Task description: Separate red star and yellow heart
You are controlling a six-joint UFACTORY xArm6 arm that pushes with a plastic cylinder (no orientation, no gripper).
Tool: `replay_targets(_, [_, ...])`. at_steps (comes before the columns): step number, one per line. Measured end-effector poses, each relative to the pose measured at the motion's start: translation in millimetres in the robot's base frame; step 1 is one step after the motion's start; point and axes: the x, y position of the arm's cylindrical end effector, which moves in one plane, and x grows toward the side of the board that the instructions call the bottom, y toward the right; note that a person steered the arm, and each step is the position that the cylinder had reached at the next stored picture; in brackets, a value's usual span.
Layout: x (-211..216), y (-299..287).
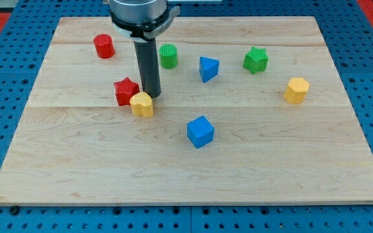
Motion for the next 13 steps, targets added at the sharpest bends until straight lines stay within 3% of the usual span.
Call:
replay_targets(3, [-0.6,-44.9])
replay_targets(7, [18.8,-34.5])
replay_targets(10, [-61.7,-31.9])
replay_targets(13, [-72.7,-13.7])
